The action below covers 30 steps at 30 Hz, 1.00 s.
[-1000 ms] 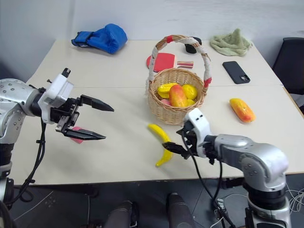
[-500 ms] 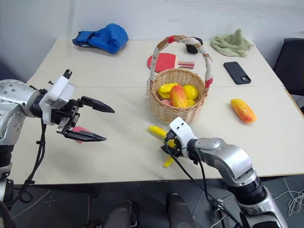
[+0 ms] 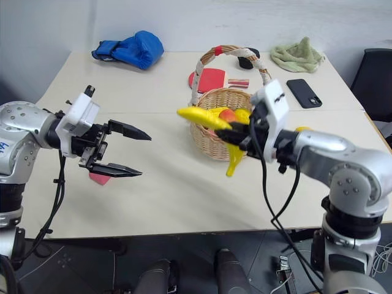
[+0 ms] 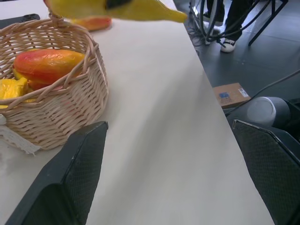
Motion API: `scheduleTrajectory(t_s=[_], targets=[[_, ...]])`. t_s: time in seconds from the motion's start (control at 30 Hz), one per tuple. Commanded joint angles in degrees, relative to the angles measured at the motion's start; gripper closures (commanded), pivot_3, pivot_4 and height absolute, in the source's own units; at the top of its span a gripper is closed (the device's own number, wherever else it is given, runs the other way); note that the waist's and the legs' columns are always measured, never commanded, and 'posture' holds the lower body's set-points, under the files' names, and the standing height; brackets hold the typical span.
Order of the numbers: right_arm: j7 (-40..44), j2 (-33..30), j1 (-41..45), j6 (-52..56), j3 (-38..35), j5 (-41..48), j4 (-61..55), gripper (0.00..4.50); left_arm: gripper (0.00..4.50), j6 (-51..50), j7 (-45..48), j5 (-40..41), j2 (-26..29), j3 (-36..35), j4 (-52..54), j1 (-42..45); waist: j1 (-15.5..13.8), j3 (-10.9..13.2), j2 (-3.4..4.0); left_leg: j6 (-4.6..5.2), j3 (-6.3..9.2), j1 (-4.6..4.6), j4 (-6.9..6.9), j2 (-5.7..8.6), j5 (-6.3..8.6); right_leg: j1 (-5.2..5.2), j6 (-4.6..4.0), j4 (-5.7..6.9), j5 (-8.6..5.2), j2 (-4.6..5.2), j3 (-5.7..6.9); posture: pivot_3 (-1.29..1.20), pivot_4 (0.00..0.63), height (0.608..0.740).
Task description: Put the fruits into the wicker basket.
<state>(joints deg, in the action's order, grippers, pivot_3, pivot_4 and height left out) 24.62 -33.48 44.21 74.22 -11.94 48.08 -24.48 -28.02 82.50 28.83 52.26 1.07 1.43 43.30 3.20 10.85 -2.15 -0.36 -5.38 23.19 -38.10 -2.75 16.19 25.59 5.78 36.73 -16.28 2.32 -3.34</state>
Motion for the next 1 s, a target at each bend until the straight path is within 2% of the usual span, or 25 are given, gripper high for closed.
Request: scheduleTrajectory(t_s=[0.03,0.13,0.3,0.37,0.47,0.6,0.67,0.77,0.83,0.9,0.93,1.0], targets=[[-2.6,-1.0,5.0,-10.3,7.7,-12.3,11.0,3.75,0.00,1.1,-0.4,-0.2,-0.5,-0.7,0.4,2.0,0.0,0.0,0.00,0.00,-0.03,0.00,0.00,0.01,0.00,0.01,0.00,-0.02,0.00,0.00,-0.02,0.00,0.150,0.740],[-3.3,1.8,9.2,-19.2,13.1,-20.3,22.0,3.75,0.00,1.3,-0.8,-0.3,-1.1,-0.5,0.2,2.6,0.2,0.0,0.01,0.00,-0.13,0.03,0.01,0.03,0.00,0.01,0.00,-0.08,0.00,0.00,-0.03,0.00,0.150,0.740],[-3.5,6.8,14.5,-27.6,14.1,-26.0,32.0,2.13,0.00,1.0,-1.5,-0.5,-1.6,-0.9,0.5,3.1,0.3,0.0,0.03,0.00,-0.16,0.08,0.02,0.00,0.00,0.13,0.02,0.07,0.01,-0.01,-0.03,0.00,0.150,0.740],[-2.8,7.0,14.7,-27.6,13.0,-25.8,30.8,1.45,0.00,0.7,-1.8,-0.2,-1.4,-1.4,0.7,2.8,0.2,0.0,0.04,-0.02,-0.13,0.08,0.03,0.01,0.00,0.16,0.03,0.19,0.02,0.00,0.01,0.00,0.150,0.740],[0.5,4.5,11.4,-24.3,9.9,-22.0,22.7,0.47,0.00,0.2,-2.4,0.4,-1.3,-2.1,1.1,2.3,-0.1,0.0,0.05,-0.03,-0.03,0.14,0.07,-0.03,0.00,0.16,0.03,0.30,0.02,0.00,0.05,0.00,0.150,0.740],[6.9,-3.9,2.2,-12.8,0.2,-9.5,5.4,0.47,0.00,-0.9,-3.2,1.7,-2.0,-2.7,2.1,1.5,-1.5,0.0,0.05,-0.01,0.08,0.21,0.08,-0.04,0.10,0.12,0.04,0.23,0.02,0.09,0.13,0.00,0.150,0.740],[8.0,-6.7,-0.7,-9.1,-3.1,-5.1,1.0,0.47,0.00,-1.3,-3.2,2.2,-2.2,-2.8,2.1,1.4,-1.6,0.0,0.05,0.12,0.07,0.20,0.05,-0.04,0.22,0.09,0.05,0.18,0.02,0.14,0.12,0.00,0.150,0.740],[12.9,-15.9,-11.7,-3.1,-14.5,1.0,-5.8,0.47,0.00,-2.0,-3.8,2.8,-3.8,-2.8,1.1,2.9,-1.9,0.0,0.05,0.23,0.05,0.17,-0.01,0.04,0.29,0.00,0.16,-0.03,0.08,0.20,0.11,0.00,0.150,0.740],[14.3,-20.5,-18.5,-2.5,-20.7,0.6,-6.5,0.47,0.00,-2.5,-4.1,3.3,-4.9,-2.6,0.5,3.8,-2.1,0.0,0.04,0.25,0.03,0.12,-0.06,0.09,0.29,-0.16,0.18,-0.35,0.08,0.18,0.15,0.00,0.150,0.740],[13.2,-23.6,-23.4,-3.5,-24.8,-3.1,-2.1,0.47,0.00,-3.0,-4.4,3.9,-5.9,-2.5,0.6,4.4,-2.1,0.0,0.04,0.26,0.00,0.11,-0.07,0.07,0.29,-0.18,0.18,-0.55,0.08,0.16,0.10,0.00,0.150,0.740],[12.7,-24.4,-24.6,-4.0,-25.8,-4.2,-0.3,0.10,0.00,-3.2,-4.4,4.0,-6.1,-2.5,0.7,4.5,-1.8,0.0,0.04,0.30,-0.02,0.12,-0.06,0.08,0.25,-0.21,0.23,-0.63,0.11,0.17,0.07,0.00,0.150,0.740],[12.6,-26.4,-27.6,-9.2,-26.1,-9.2,6.2,0.03,0.00,-3.4,-4.7,4.1,-7.0,-2.1,1.4,4.5,-1.2,0.0,0.06,0.35,-0.17,-0.01,-0.11,0.10,0.20,-0.27,0.29,-0.64,0.27,0.17,-0.08,0.00,0.150,0.740]])
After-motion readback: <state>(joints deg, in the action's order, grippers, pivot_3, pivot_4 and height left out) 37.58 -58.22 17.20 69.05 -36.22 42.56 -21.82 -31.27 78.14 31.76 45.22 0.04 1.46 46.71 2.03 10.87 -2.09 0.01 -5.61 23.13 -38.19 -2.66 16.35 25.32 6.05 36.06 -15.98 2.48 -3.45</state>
